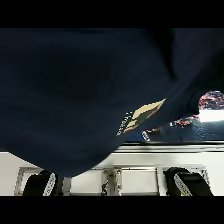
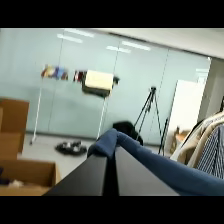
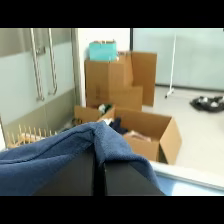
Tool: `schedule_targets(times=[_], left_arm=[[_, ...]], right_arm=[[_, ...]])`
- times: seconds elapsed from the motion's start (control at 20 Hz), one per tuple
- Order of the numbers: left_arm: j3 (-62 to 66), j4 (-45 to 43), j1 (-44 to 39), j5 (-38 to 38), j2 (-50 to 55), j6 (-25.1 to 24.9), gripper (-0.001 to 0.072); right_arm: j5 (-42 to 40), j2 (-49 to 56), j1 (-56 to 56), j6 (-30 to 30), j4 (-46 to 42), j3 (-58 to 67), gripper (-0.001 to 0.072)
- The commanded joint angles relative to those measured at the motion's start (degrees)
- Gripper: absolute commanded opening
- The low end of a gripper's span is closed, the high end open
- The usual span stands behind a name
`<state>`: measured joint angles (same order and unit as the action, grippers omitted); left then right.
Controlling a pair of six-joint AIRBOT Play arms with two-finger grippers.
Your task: Fold the clothes and pants, and hang the long-sleeved shirts on hangers.
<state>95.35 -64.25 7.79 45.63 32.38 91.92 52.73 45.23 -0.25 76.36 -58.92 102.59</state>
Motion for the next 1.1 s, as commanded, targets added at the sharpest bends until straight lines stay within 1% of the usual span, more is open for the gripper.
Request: schedule_targets(times=[0.0,0.15,0.25,0.35,0.45,0.5,0.55,0.6,0.65,0.7,0.75,0.85,0.9,1.0,1.05], left_arm=[[0.2,0.0,0.0,3.9,9.3,0.3,0.0008],[0.2,0.0,-0.1,4.2,21.5,0.3,0.0008],[0.2,-0.2,-2.1,1.6,30.5,0.0,0.0008],[0.2,-0.2,-5.4,-4.3,39.4,-0.6,0.0008],[0.3,-0.2,-8.5,-10.9,46.8,-2.8,0.0008],[0.6,-0.2,-9.6,-13.7,50.0,-2.8,0.0008],[1.8,-0.3,-10.3,-14.5,52.9,-2.8,0.0008],[3.5,-0.2,-10.4,-14.0,55.6,-2.7,0.0010],[5.6,-0.3,-10.4,-12.3,57.9,-2.7,0.0211],[8.0,-0.3,-9.9,-9.7,59.9,-2.6,0.0520],[10.3,-0.3,-9.0,-6.0,61.1,-2.6,0.0592],[13.6,-0.7,-6.2,3.2,62.1,-2.6,0.0592],[13.8,-0.8,-4.1,8.4,61.7,-2.6,0.0591],[9.8,-0.8,-0.2,16.0,59.4,-2.5,0.0590],[5.5,-0.8,1.5,17.9,57.7,-2.4,0.0591]], right_arm=[[3.7,6.6,0.0,0.6,-0.1,0.1,0.0016],[4.6,16.8,0.0,0.6,-0.3,0.1,0.0016],[2.4,24.8,0.0,0.6,-3.2,0.1,0.0016],[-4.2,32.5,-0.1,0.6,-6.6,0.2,0.0016],[-11.8,38.3,-0.1,0.7,-8.0,0.2,0.0017],[-15.1,40.5,-0.3,1.1,-8.0,0.2,0.0018],[-17.4,42.0,-0.5,2.7,-8.0,0.2,0.0029],[-19.1,43.1,-1.2,4.2,-7.9,0.2,0.0061],[-20.0,43.8,-2.0,5.8,-7.9,0.2,0.0282],[-19.7,43.8,-3.0,6.2,-8.0,0.2,0.0514],[-18.7,43.4,-4.0,6.2,-8.0,0.2,0.0587],[-13.4,41.3,-6.8,6.2,-8.0,0.2,0.0582],[-9.2,40.0,-8.3,6.1,-8.0,0.2,0.0581],[-0.2,37.6,-10.7,3.4,-8.0,-0.6,0.0581],[3.3,36.2,-11.3,2.2,-8.0,-2.2,0.0581]])
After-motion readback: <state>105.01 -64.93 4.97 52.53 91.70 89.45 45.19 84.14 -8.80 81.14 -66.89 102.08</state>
